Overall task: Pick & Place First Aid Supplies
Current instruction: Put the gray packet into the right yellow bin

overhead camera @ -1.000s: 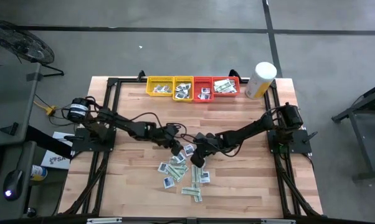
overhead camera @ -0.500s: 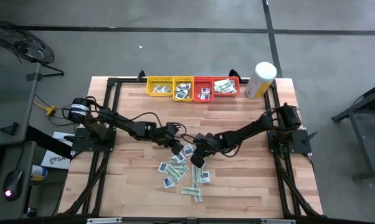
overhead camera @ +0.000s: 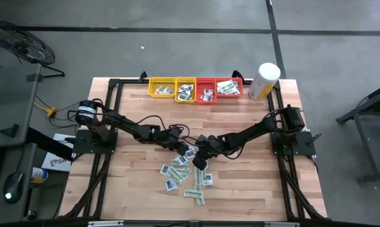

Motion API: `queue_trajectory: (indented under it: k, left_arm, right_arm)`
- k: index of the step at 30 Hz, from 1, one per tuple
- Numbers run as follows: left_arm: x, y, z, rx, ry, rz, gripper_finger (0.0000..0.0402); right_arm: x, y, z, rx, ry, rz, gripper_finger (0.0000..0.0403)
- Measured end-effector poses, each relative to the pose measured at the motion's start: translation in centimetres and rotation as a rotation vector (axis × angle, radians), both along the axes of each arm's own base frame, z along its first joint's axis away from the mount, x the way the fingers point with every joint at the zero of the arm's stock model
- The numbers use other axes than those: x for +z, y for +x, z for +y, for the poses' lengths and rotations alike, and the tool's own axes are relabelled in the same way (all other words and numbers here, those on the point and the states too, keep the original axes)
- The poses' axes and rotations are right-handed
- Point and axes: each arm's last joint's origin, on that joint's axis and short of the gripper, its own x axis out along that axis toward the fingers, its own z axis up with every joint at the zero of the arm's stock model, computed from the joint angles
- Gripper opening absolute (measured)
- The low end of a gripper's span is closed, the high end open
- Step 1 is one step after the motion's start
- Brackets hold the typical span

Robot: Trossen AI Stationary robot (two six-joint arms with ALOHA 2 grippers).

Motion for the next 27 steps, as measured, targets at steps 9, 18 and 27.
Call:
queue_trajectory:
  k: [9, 18, 27]
  left_arm:
    - [-0.05, 0.05, 0.00, 0.002, -0.138, 0.009, 0.0181]
    - [-0.07, 0.02, -0.30, -0.017, -0.204, 0.018, 0.0181]
    - [-0.01, 0.15, -0.25, 0.011, -0.178, -0.011, 0.0181]
  right_arm:
    - [-0.08, -0.02, 0.00, 0.001, 0.001, 0.001, 0.0000]
    - [-0.10, -0.01, 0.01, 0.006, -0.005, -0.001, 0.0000]
    - [-0.09, 0.00, 0.03, 0.007, -0.005, -0.003, 0.0000]
